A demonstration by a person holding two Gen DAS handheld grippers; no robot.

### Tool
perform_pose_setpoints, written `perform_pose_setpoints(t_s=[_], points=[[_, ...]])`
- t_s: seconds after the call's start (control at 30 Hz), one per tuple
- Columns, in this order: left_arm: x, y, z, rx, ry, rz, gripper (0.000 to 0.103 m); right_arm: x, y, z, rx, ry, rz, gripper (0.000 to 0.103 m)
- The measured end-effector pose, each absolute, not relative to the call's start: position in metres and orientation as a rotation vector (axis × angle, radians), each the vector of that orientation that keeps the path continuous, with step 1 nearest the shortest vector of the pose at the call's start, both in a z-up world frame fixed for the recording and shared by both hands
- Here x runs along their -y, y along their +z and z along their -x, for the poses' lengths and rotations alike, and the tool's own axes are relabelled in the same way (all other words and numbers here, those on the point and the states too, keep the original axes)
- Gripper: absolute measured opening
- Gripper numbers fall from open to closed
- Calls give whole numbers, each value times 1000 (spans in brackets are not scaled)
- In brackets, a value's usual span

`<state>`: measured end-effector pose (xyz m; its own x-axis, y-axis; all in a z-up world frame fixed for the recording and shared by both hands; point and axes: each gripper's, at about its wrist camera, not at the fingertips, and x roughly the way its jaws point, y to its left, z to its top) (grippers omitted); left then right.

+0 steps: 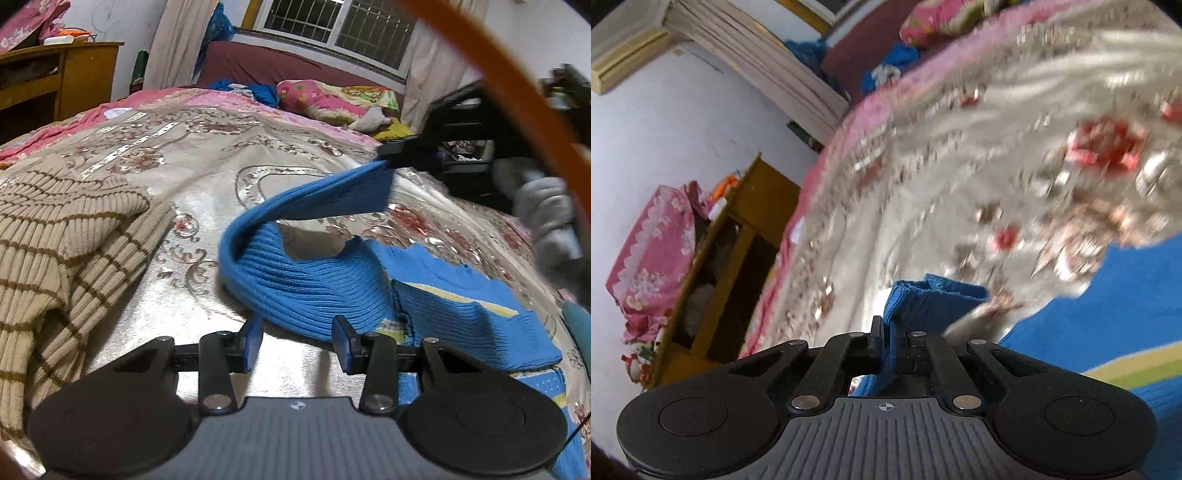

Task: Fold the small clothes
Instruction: 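Lift the sleeve with the right gripper, lay it across the body, release, then move the open right gripper to the side edge of the sweater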

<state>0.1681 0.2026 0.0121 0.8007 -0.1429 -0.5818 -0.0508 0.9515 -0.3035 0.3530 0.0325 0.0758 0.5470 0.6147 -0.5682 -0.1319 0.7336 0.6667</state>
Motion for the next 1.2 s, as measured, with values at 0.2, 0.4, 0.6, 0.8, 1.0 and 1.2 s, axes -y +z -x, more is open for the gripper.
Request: perform_pose_setpoints(t_s=[0.2,0.4,0.6,0.8,1.0,1.2], points=[[-191,13,-169,-641,-83,284,46,30,116,-333,-800,419,-586,3],[-174,15,-165,-633,-134,233,46,99,144,-292,-717,353,-573,3],[-153,14,-161,-645,-189,177,46,165,129,-247,-705,211,-497,3],[-137,12,-156,-652,-219,125,46,210,61,-228,-838,81,-531,5],[-130,8,-157,-667,-240,110,46,222,34,-209,-905,88,-585,11],[-131,4,-158,-679,-229,122,46,234,46,-204,-851,62,-516,15]])
